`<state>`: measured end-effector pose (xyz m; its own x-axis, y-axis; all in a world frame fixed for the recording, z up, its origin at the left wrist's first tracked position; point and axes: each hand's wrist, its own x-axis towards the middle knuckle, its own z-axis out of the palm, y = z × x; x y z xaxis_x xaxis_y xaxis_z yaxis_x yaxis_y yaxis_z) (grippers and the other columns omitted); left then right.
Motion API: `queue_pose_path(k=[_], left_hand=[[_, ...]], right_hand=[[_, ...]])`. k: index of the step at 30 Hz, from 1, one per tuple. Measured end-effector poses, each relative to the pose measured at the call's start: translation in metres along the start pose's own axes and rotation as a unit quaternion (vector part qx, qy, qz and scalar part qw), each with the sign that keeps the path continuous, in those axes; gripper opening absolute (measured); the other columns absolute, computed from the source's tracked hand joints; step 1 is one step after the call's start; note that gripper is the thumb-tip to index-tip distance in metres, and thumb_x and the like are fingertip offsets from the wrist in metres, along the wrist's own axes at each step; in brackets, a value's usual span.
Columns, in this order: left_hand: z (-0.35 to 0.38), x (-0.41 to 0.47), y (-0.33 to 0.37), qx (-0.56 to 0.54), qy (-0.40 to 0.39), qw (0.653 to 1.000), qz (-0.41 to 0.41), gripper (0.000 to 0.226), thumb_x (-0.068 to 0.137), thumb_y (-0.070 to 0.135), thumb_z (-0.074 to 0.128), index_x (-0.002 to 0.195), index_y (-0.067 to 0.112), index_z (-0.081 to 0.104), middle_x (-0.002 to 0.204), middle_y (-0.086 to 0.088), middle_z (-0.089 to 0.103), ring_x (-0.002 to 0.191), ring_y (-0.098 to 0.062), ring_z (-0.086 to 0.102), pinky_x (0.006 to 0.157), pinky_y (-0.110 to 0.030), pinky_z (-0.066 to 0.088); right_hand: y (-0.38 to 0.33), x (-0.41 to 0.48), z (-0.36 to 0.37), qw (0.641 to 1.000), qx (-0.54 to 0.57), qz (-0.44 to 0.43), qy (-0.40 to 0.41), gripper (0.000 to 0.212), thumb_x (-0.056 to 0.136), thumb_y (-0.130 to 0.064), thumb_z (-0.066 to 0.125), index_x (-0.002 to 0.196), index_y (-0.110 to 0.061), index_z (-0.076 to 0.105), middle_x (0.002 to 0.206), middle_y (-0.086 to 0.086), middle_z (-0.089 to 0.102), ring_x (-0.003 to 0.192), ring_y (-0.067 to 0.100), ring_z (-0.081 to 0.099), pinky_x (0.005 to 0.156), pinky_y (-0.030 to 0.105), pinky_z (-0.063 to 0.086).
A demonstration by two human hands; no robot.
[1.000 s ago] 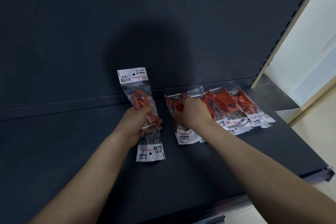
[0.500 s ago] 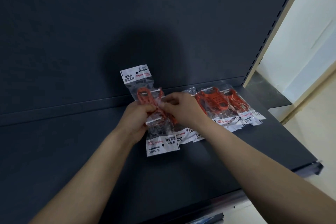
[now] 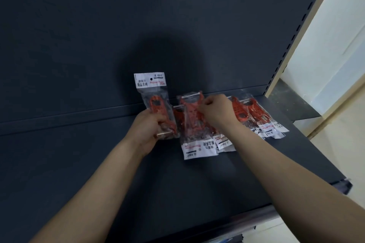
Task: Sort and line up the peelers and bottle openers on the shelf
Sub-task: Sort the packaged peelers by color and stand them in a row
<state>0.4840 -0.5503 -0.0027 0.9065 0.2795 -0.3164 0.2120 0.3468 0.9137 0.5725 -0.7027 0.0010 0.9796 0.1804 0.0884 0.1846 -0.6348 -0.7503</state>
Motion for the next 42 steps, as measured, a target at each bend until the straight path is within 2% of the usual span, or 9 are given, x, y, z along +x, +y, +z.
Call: queue_pose_path(k=[3,8,14,22,26,29,34,38,42], left_hand=[[-0.003,0.001,0.001,0.010,0.021,1.000,-0.002,0.021,0.089,-0.004,0.044,0.088,0.007,0.062,0.074,-0.007,0.073,0.063,-0.019,0.069,0.055,-0.031,0.057],[0.002,0.004,-0.001,0.018,0.028,0.999,-0.007,0.024,0.089,-0.002,0.052,0.112,-0.002,0.060,0.098,-0.016,0.069,0.074,-0.021,0.068,0.060,-0.030,0.058],[0.007,0.006,-0.002,0.021,0.040,0.999,-0.008,0.034,0.088,0.000,0.057,0.121,-0.005,0.053,0.107,-0.020,0.067,0.076,-0.022,0.066,0.068,-0.034,0.057],[0.005,0.006,-0.002,0.014,0.058,0.998,-0.003,0.035,0.086,-0.003,0.058,0.120,-0.005,0.052,0.097,-0.017,0.067,0.071,-0.021,0.065,0.063,-0.032,0.056],[0.005,0.007,-0.003,0.024,0.060,0.998,-0.010,0.030,0.087,-0.002,0.053,0.117,-0.003,0.054,0.089,-0.016,0.069,0.066,-0.021,0.066,0.058,-0.031,0.056],[0.008,0.008,-0.004,0.034,0.052,0.998,-0.008,0.029,0.086,-0.003,0.055,0.115,-0.002,0.056,0.086,-0.014,0.070,0.064,-0.020,0.067,0.056,-0.030,0.056],[0.015,0.011,-0.005,0.067,0.057,0.996,0.015,0.031,0.078,-0.006,0.067,0.105,0.000,0.055,0.087,-0.014,0.067,0.066,-0.022,0.064,0.066,-0.034,0.056],[0.020,0.009,0.000,0.116,0.010,0.992,0.040,0.024,0.072,-0.010,0.071,0.085,0.009,0.063,0.076,-0.006,0.068,0.055,-0.012,0.065,0.050,-0.021,0.052],[0.019,0.010,0.009,0.121,0.014,0.991,0.058,0.025,0.067,-0.008,0.075,0.086,0.007,0.067,0.080,-0.008,0.068,0.060,-0.013,0.066,0.054,-0.021,0.054]], right_hand=[[0.009,0.010,-0.006,0.998,-0.048,0.022,0.026,0.048,0.086,-0.010,0.054,0.041,-0.012,0.036,0.040,0.000,0.036,0.039,0.015,0.035,0.043,0.024,0.029],[0.027,0.023,-0.012,0.992,-0.102,0.067,0.027,0.036,0.088,-0.017,0.054,0.055,-0.007,0.046,0.056,0.009,0.045,0.063,0.024,0.049,0.061,0.028,0.037],[0.037,0.033,-0.016,0.986,-0.141,0.086,0.009,0.021,0.089,-0.012,0.057,0.077,0.002,0.066,0.076,0.016,0.063,0.070,0.029,0.064,0.059,0.032,0.050],[0.037,0.039,-0.007,0.985,-0.151,0.078,0.025,0.018,0.087,-0.012,0.060,0.072,-0.004,0.055,0.086,0.022,0.066,0.080,0.035,0.066,0.070,0.043,0.056],[0.038,0.037,-0.007,0.984,-0.165,0.064,0.022,0.023,0.088,-0.018,0.061,0.070,-0.005,0.056,0.074,0.015,0.061,0.077,0.031,0.066,0.067,0.039,0.056],[0.037,0.033,-0.010,0.979,-0.198,0.018,0.036,0.026,0.089,-0.025,0.062,0.074,-0.003,0.061,0.081,0.018,0.066,0.079,0.032,0.065,0.065,0.036,0.053],[0.015,0.023,-0.017,0.985,-0.090,-0.140,0.038,0.033,0.086,-0.010,0.058,0.118,-0.008,0.062,0.114,0.012,0.064,0.106,0.028,0.057,0.087,0.027,0.042],[-0.012,0.015,-0.023,0.940,-0.132,-0.306,-0.067,0.059,0.076,-0.002,0.055,0.132,-0.021,0.052,0.139,0.000,0.046,0.130,0.026,0.029,0.103,0.034,0.023],[-0.018,0.011,-0.025,0.904,-0.246,-0.297,-0.184,0.044,0.082,-0.018,0.058,0.125,-0.030,0.057,0.126,-0.002,0.054,0.132,0.017,0.027,0.101,0.037,0.012]])
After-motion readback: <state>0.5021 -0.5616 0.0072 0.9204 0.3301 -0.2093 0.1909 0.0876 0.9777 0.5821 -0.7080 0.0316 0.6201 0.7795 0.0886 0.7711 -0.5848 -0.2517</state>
